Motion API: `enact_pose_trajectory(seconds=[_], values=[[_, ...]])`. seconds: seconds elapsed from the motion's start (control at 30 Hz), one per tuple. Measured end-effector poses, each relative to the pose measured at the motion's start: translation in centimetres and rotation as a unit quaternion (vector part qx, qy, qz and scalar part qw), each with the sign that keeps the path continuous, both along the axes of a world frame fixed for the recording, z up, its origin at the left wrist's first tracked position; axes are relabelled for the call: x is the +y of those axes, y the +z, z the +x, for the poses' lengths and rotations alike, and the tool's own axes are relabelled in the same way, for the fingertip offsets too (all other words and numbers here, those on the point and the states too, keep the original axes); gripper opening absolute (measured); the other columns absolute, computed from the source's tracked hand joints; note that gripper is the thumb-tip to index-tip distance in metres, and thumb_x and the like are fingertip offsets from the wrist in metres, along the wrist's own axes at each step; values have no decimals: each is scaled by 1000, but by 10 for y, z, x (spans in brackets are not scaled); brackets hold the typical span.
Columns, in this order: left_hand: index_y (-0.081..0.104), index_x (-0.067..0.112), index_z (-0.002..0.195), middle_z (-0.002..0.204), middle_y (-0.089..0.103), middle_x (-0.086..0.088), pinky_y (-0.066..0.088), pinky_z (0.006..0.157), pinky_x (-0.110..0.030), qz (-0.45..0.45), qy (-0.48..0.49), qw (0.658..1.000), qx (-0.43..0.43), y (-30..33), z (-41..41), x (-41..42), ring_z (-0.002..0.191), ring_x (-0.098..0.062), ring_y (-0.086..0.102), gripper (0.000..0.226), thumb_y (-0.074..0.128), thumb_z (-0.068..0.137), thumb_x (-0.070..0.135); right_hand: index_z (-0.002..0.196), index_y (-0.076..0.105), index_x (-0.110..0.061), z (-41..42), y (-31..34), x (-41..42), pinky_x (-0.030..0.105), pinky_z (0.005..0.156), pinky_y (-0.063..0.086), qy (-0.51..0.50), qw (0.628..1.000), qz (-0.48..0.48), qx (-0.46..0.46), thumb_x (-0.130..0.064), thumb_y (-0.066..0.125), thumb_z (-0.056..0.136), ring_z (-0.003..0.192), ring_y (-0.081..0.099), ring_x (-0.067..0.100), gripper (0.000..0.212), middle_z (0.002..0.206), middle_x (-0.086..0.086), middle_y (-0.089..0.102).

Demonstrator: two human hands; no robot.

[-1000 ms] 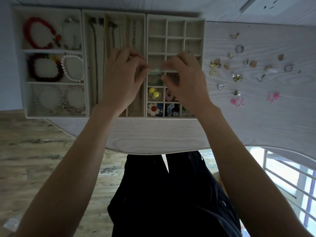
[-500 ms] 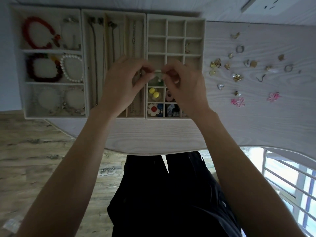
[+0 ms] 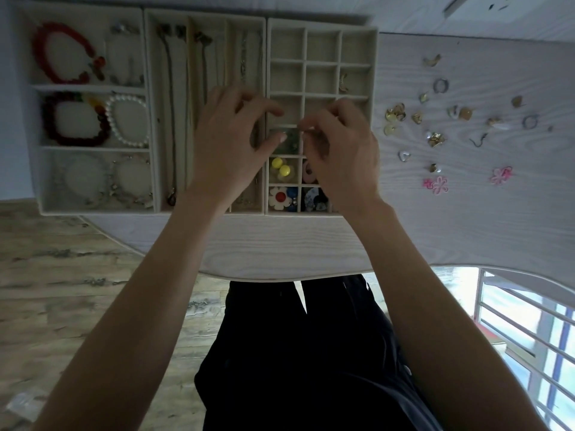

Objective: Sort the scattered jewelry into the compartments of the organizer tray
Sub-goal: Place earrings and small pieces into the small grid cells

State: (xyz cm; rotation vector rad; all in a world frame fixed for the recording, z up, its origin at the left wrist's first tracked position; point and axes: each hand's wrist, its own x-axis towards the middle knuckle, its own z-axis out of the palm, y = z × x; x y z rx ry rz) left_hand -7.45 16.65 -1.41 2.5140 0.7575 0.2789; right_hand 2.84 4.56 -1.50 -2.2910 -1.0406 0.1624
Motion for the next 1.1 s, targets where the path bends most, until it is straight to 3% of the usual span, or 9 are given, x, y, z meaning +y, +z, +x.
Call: enact_pose_trajectory(seconds=[0.33, 0.5, 0.67, 0.9, 1.1], values=[[69, 20, 92, 106, 56, -3, 22, 85, -18, -18, 39, 998, 44, 5, 8, 2, 108, -22, 46, 18, 72, 80, 34, 82, 73, -14, 2, 1, -1, 22, 56, 35, 91, 991, -57, -73, -15, 63, 80, 82, 55, 24, 11, 87, 8, 59], [72, 18, 88, 101, 60, -5, 31, 83, -30, 70, -17, 996, 61, 12, 7, 3, 103, -29, 50, 18, 71, 80, 34, 85, 73, -12, 7, -2, -6, 26, 60, 43, 129, 985, -61, -99, -16, 59, 83, 83, 54, 26, 14, 91, 11, 59], [70, 13, 89, 110, 58, -8, 35, 93, -40, 116, -3, 986, 117, 16, 11, -9, 112, -31, 48, 15, 70, 81, 26, 84, 70, -7, 6, -2, -7, 23, 63, 42, 86, 993, -24, -72, -9, 59, 82, 84, 55, 25, 11, 89, 11, 59], [73, 17, 89, 106, 62, -4, 35, 89, -38, 83, -14, 993, 77, 11, 6, -2, 108, -30, 50, 14, 68, 85, 30, 84, 70, -9, 3, 0, -8, 17, 64, 35, 37, 999, -5, -23, -9, 57, 83, 84, 53, 20, 13, 88, 9, 58], [69, 14, 94, 111, 58, -4, 27, 91, -28, 54, 8, 997, 55, 5, 7, -3, 111, -25, 46, 21, 61, 90, 32, 82, 70, -8, 2, -2, -6, 25, 66, 44, 66, 997, 5, -28, -8, 61, 81, 85, 54, 22, 9, 88, 9, 59]])
